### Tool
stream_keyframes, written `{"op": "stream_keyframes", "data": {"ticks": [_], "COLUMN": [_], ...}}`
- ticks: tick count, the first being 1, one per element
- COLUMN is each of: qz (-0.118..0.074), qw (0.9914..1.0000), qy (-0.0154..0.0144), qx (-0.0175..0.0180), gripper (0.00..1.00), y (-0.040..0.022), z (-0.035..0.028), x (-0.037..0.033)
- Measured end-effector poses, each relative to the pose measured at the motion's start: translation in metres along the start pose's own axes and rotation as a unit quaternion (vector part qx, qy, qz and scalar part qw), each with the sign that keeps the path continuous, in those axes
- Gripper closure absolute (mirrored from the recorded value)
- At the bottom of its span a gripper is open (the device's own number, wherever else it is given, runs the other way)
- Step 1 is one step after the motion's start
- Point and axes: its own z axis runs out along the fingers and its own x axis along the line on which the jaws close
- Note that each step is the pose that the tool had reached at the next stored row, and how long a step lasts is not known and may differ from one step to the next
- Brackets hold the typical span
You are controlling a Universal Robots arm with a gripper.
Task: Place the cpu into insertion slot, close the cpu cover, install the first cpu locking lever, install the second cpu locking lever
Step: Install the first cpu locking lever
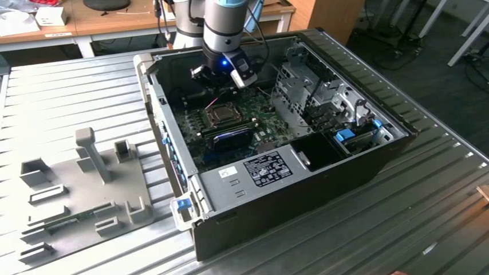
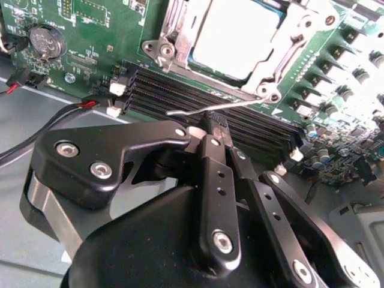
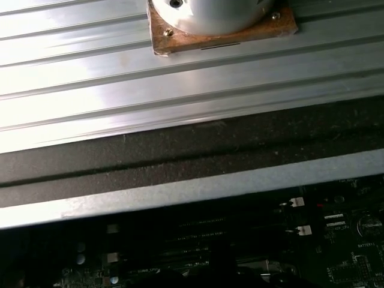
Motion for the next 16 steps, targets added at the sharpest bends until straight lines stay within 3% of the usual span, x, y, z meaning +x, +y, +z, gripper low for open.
{"op": "stream_keyframes", "data": {"ticks": [16], "qz": [0.0], "qw": [1.0], "qy": [0.0], "qx": [0.0], "gripper": [0.9], "y": [-0.0014], "z": [0.0069], "x": [-0.0027]}}
